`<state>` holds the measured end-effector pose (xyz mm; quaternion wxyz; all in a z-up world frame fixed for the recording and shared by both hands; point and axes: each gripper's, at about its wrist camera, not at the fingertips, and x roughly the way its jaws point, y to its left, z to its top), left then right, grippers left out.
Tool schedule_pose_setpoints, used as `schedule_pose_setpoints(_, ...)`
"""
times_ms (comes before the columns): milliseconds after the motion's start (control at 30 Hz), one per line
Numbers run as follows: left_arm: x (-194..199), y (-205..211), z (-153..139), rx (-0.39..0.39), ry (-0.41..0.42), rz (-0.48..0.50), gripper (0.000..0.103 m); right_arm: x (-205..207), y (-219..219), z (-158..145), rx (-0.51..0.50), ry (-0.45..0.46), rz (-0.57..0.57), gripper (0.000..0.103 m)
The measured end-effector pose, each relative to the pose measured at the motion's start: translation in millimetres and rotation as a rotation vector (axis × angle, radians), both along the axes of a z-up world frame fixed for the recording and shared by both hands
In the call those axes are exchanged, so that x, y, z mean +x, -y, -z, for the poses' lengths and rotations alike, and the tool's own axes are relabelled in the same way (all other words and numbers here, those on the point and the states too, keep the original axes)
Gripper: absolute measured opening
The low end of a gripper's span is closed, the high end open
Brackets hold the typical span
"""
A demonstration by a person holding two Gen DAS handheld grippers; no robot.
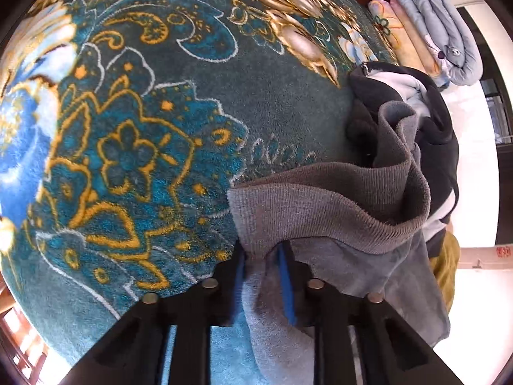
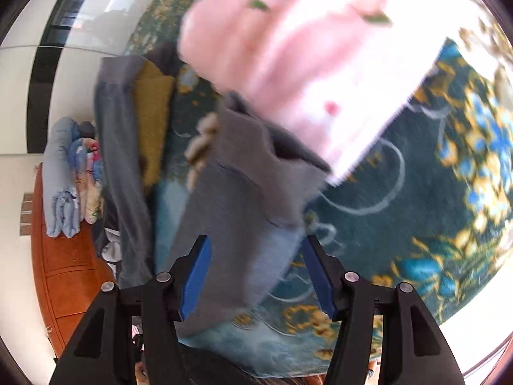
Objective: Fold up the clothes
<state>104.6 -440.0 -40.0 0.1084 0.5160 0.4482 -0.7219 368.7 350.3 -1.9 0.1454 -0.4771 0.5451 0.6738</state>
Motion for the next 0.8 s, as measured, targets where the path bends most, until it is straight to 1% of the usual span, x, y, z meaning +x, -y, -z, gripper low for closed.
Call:
schedule_pose_setpoints(67,4,2,-4,0.006,-0.011,-0.017,0.015,4,1,14,-0.026,-0.004,0.031,0.060)
schedule_pose_setpoints(133,9,4,-8,0.012,-0.021,-0.034,0.014,2,-1,26,-0.044,-0.018,0.069,0.060)
schedule_pose_setpoints(200,13,5,-11,0.018,-0.032,-0.051,0.014,1,-2,38,-0.064,-0.008,0.127,0.061)
schedule_pose_setpoints(233,15,6,-13,0.021,-0.037,-0.059,0.013,1,-2,42,-0.078,-0.017,0.159,0.062)
schedule_pose_setpoints(300,19,8,-17,0.027,-0.048,-0.076,0.013,1,-3,44,-0.091,-0.034,0.197,0.062)
schedule_pose_setpoints(333,21,9,-19,0.030,-0.053,-0.084,0.012,1,-3,44,-0.099,-0.045,0.202,0.054)
schedule_pose_setpoints(367,23,10,-21,0.033,-0.059,-0.093,0.012,0,-3,44,-0.113,-0.055,0.201,0.029)
schedule_pose_setpoints(400,26,11,-23,0.036,-0.064,-0.101,0.012,-1,-2,44,-0.128,-0.059,0.193,0.016)
schedule_pose_setpoints(433,26,11,-26,0.043,-0.068,-0.109,0.012,-3,-1,41,-0.132,-0.065,0.183,0.008)
schedule_pose_setpoints(500,28,11,-31,0.059,-0.075,-0.125,0.011,-10,1,29,-0.125,-0.103,0.159,0.006)
schedule_pose_setpoints(600,26,10,-50,0.064,-0.113,-0.129,0.011,-25,-6,-8,-0.093,-0.228,0.130,0.005)
schedule_pose_setpoints(700,21,10,-81,0.055,-0.189,-0.120,0.010,-38,-19,-63,-0.038,-0.388,0.104,0.005)
schedule_pose_setpoints(733,24,11,-95,0.062,-0.236,-0.125,0.010,-41,-21,-79,-0.019,-0.436,0.092,0.005)
schedule_pose_setpoints(767,31,12,-104,0.068,-0.270,-0.132,0.010,-39,-23,-89,-0.003,-0.456,0.081,0.005)
schedule_pose_setpoints(800,38,12,-113,0.074,-0.304,-0.139,0.010,-35,-24,-94,0.009,-0.455,0.071,0.005)
